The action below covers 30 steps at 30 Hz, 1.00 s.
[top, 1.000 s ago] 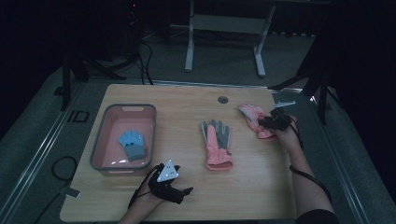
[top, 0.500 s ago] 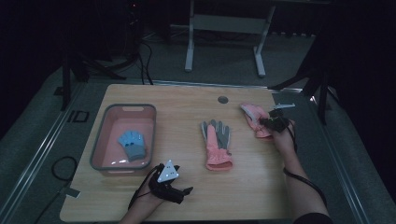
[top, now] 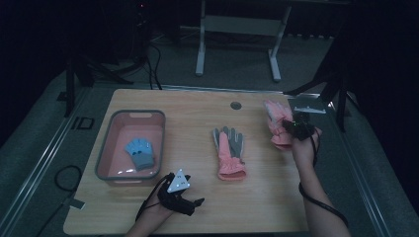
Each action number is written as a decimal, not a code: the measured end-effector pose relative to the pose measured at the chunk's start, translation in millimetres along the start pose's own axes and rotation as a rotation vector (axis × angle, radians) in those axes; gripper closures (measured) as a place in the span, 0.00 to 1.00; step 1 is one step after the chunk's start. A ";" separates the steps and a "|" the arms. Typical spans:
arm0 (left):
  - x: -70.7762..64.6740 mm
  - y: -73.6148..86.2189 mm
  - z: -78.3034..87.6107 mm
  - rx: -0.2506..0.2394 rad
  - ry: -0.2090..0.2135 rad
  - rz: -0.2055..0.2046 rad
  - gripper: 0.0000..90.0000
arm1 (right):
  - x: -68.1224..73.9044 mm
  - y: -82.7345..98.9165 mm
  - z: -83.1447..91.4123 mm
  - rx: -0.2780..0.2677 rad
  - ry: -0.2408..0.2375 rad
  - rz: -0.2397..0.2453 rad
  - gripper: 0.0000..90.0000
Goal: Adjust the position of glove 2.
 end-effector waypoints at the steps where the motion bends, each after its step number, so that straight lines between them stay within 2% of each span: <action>1: -0.2 -0.1 0.0 0.000 0.001 -0.002 0.10 | 2.5 0.2 6.2 -0.007 0.012 -0.002 0.99; 3: 0.3 -0.3 0.1 0.000 0.004 0.006 0.10 | 6.8 4.3 15.7 -0.017 0.020 -0.039 0.99; 7: 1.4 0.5 -0.5 0.014 0.022 0.005 0.10 | 16.3 19.2 26.4 0.003 0.031 -0.093 0.99; 13: -1.1 1.6 -2.0 0.036 0.024 -0.040 0.10 | 33.9 41.3 49.7 -0.006 0.036 -0.115 0.99; 15: -1.0 1.8 -2.3 0.038 0.024 -0.043 0.10 | 39.0 47.8 56.4 0.003 0.056 -0.114 0.99; 18: -0.5 1.7 -2.5 0.038 0.026 -0.043 0.10 | 47.1 56.5 62.9 0.009 0.056 -0.125 0.99; 23: -1.7 3.2 -2.9 0.039 0.022 -0.054 0.10 | 55.9 64.4 63.7 0.013 0.048 -0.146 0.99; 30: -4.0 6.0 -4.6 0.046 0.009 -0.074 0.10 | 55.6 68.9 51.2 0.027 0.058 -0.154 0.98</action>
Point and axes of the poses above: each handheld gripper's, and its own axes: z roughly backward along the jaws, y roughly out of its underside, x roughly to its left, the point moved 4 cm from there along -z, roughly forward along the jaws, and after that the axes turned 7 degrees about z, right-handed, at the moved point
